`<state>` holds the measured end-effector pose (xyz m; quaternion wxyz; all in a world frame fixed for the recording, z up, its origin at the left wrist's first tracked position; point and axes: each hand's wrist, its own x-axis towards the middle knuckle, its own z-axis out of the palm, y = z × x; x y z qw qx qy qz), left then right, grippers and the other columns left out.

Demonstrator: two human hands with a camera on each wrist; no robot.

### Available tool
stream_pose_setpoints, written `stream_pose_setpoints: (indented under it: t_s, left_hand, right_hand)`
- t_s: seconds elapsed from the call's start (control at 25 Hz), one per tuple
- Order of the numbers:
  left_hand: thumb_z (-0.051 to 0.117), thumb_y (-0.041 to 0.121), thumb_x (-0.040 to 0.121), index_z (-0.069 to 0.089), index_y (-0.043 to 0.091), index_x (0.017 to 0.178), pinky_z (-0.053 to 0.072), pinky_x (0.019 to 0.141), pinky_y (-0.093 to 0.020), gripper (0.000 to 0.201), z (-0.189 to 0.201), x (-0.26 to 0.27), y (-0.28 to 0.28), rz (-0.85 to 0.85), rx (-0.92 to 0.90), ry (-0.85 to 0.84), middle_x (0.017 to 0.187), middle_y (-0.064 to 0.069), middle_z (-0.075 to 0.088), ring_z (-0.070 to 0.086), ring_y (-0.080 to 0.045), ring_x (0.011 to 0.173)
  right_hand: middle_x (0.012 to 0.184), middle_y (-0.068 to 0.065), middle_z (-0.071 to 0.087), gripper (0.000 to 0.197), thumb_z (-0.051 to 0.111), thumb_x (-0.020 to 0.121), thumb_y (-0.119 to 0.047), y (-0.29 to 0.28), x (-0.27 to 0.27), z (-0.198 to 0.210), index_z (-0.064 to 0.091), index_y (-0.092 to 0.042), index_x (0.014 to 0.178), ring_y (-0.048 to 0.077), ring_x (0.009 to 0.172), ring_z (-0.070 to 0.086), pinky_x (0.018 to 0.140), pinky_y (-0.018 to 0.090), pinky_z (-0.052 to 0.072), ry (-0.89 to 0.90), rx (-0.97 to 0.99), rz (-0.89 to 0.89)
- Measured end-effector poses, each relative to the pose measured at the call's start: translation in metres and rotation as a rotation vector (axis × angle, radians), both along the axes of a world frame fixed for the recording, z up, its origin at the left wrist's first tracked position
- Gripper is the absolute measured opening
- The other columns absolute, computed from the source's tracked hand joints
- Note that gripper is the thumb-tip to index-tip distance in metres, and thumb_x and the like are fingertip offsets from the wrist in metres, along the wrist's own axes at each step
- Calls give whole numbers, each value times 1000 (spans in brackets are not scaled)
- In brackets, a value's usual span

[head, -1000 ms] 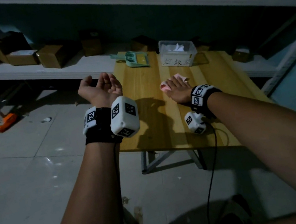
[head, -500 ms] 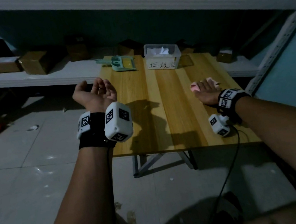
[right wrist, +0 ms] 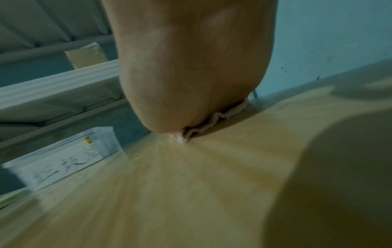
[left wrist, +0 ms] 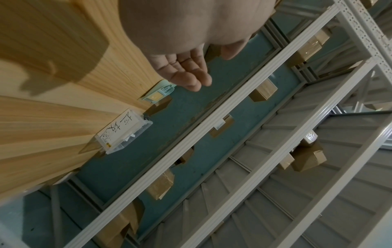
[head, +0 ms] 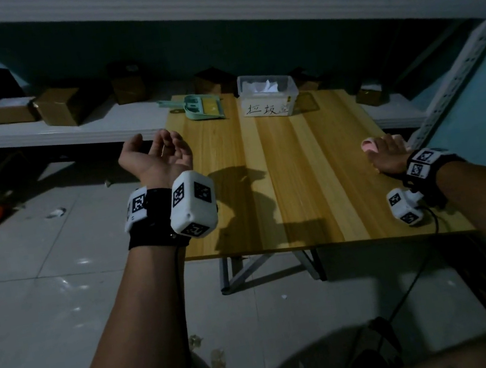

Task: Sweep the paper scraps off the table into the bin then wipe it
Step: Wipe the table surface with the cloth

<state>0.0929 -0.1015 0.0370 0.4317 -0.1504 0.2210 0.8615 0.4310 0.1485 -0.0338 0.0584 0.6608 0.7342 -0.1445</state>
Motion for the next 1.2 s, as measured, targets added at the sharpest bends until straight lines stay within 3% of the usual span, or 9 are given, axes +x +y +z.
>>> stream_pose_setpoints:
  t_s: [0.12,0.24,0.4,0.52,0.72,0.88,0.96,1.12,1.2]
  left_hand:
    - [54,31,84,59,3,83,39,57,-23,29,-1,-5,-4,12,-2,6,74,-8,56,54,-20,56]
    - [54,31,84,59,3,81,39,56,-21,29,-2,-16,-9,17,-15,-7,72,-8,56,54,-20,55]
    - [54,30,84,59,4,82,40,56,-22,27,-3,-30,-13,66,12,-13,72,-7,57,55,-21,55]
    - [54,30,84,59,4,81,41,56,-21,28,-1,-31,-9,51,13,-30,74,-7,57,55,-20,55]
    - [53,29,83,58,4,85,41,57,-20,26,-2,-27,-4,20,34,-35,79,-5,57,55,-20,55]
    - [53,29,83,58,5,87,41,57,-21,25,-2,-25,-6,24,37,-42,77,-6,57,55,-21,57]
    - [53,29,83,59,4,87,41,57,-21,26,-1,-25,-8,37,33,-40,76,-6,58,56,-21,57]
    - [55,29,83,60,3,83,42,58,-21,26,0,-32,-9,62,35,-48,77,-7,58,56,-21,57]
    - [55,29,83,60,4,84,42,59,-21,26,0,-34,-11,65,40,-53,79,-7,59,57,-21,58]
  right_hand:
    - [164,9,-9,64,19,105,-47,8,8,2,2,-15,157,27,151,-11,122,36,-6,63,-27,-45]
    - [165,8,-7,68,18,103,-55,26,16,-4,1,-19,157,28,151,-9,122,43,-6,76,-28,-104]
    - [165,7,-5,73,18,100,-60,35,5,-7,0,-18,157,30,151,-8,122,44,-7,125,-52,-148]
    - [165,9,-1,67,23,104,-51,24,-5,-1,5,-14,157,32,151,-4,121,41,-5,249,-59,-203]
    - [164,13,0,62,29,105,-42,21,-35,3,9,-13,157,31,151,-1,121,43,0,107,-17,-34]
    - [157,17,23,57,24,104,-44,23,-51,-3,24,-15,154,32,148,12,122,40,1,109,-33,32]
    - [160,14,16,57,21,105,-44,22,-61,-4,16,-19,156,33,149,8,121,40,-2,52,27,95]
    - [165,4,-4,68,16,99,-58,13,-103,-2,5,-25,158,27,152,-6,121,44,-6,-30,17,157]
    - [165,5,-10,69,15,101,-57,-3,-134,1,0,-22,158,25,151,-9,120,44,-7,-13,-19,216]
